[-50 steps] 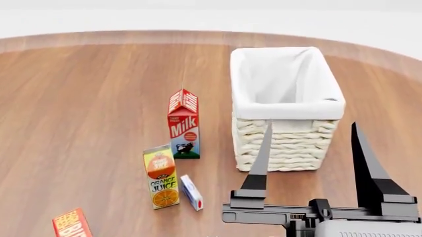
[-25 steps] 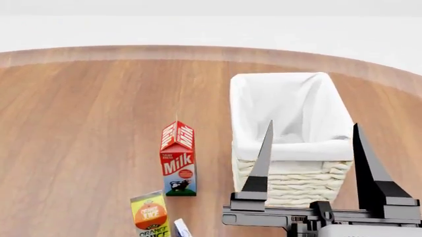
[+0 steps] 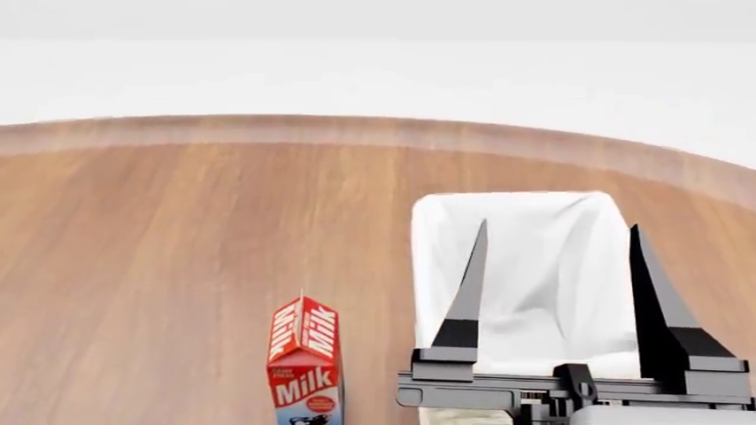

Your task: Pick up the alphabet soup and the tomato sauce, and put them in the basket.

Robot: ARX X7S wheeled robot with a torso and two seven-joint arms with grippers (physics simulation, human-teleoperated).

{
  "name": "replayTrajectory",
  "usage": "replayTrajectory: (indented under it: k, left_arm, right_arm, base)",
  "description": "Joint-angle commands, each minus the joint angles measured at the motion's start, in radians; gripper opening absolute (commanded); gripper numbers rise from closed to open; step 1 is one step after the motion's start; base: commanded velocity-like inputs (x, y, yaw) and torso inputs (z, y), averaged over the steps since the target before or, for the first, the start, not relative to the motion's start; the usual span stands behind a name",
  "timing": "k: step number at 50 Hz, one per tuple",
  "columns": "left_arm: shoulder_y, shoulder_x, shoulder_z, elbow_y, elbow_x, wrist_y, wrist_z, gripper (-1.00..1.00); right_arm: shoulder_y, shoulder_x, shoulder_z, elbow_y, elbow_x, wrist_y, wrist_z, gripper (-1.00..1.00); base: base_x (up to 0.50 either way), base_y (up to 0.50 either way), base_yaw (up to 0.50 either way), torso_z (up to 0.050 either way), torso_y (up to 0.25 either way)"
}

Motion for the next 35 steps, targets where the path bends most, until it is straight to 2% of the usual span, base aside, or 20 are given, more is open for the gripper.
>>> replayTrajectory:
  k: [1, 6, 12, 18, 21, 22, 23, 25, 26, 27, 35]
  left_arm:
    - [-0.002, -0.005, 0.004, -0.001, -0.003, -0.001, -0.005, 1.00]
    - [-0.002, -0.007, 0.005, 0.002, -0.004, -0.004, -0.009, 1.00]
    - [-0.007, -0.009, 0.012, -0.001, -0.002, -0.007, -0.011, 1.00]
    - [-0.007, -0.011, 0.009, 0.001, -0.006, -0.009, -0.015, 1.00]
    - [-0.009, -0.013, 0.012, 0.006, -0.004, -0.014, -0.017, 1.00]
    - [-0.007, -0.013, 0.013, 0.009, -0.003, -0.016, -0.018, 1.00]
    - [-0.008, -0.014, 0.013, 0.011, -0.002, -0.018, -0.019, 1.00]
    - [-0.008, -0.015, 0.010, 0.014, -0.006, -0.022, -0.020, 1.00]
    - [-0.009, -0.016, 0.010, 0.017, -0.005, -0.025, -0.020, 1.00]
    - [-0.008, -0.018, 0.005, 0.027, -0.008, -0.031, -0.021, 1.00]
    - [-0.011, -0.020, 0.013, 0.037, -0.002, -0.046, -0.027, 1.00]
  right_arm:
    - [-0.001, 0.005, -0.005, 0.002, 0.004, 0.000, 0.006, 1.00]
    - [-0.005, 0.009, -0.010, -0.001, 0.003, 0.002, 0.009, 1.00]
    - [-0.012, 0.029, -0.013, -0.055, 0.031, 0.049, 0.000, 1.00]
    - [0.003, 0.067, 0.071, -0.162, 0.261, 0.267, 0.014, 1.00]
    - [0.029, 0.102, 0.114, -0.221, 0.382, 0.424, 0.057, 1.00]
    - [0.073, 0.127, 0.162, -0.263, 0.509, 0.549, 0.110, 1.00]
    - [0.094, 0.140, 0.180, -0.279, 0.561, 0.602, 0.136, 1.00]
    - [0.046, 0.153, 0.169, -0.277, 0.547, 0.594, 0.120, 1.00]
    - [0.027, 0.174, 0.156, -0.290, 0.545, 0.617, 0.120, 1.00]
    - [0.042, 0.196, 0.177, -0.310, 0.626, 0.706, 0.161, 1.00]
    - [-0.070, 0.278, 0.113, -0.364, 0.674, 0.861, 0.214, 1.00]
  base:
    - [0.36, 0.00, 0.00, 0.000, 0.000]
    - [0.31, 0.00, 0.00, 0.000, 0.002]
    - [0.00, 0.00, 0.00, 0.000, 0.000]
    - [0.00, 0.00, 0.00, 0.000, 0.000]
    - [0.00, 0.00, 0.00, 0.000, 0.000]
    - [0.00, 0.00, 0.00, 0.000, 0.000]
    - [0.00, 0.00, 0.00, 0.000, 0.000]
    - [0.00, 0.00, 0.00, 0.000, 0.000]
    - [0.00, 0.00, 0.00, 0.000, 0.000]
    - [0.00, 0.00, 0.00, 0.000, 0.000]
    - [0.00, 0.00, 0.00, 0.000, 0.000]
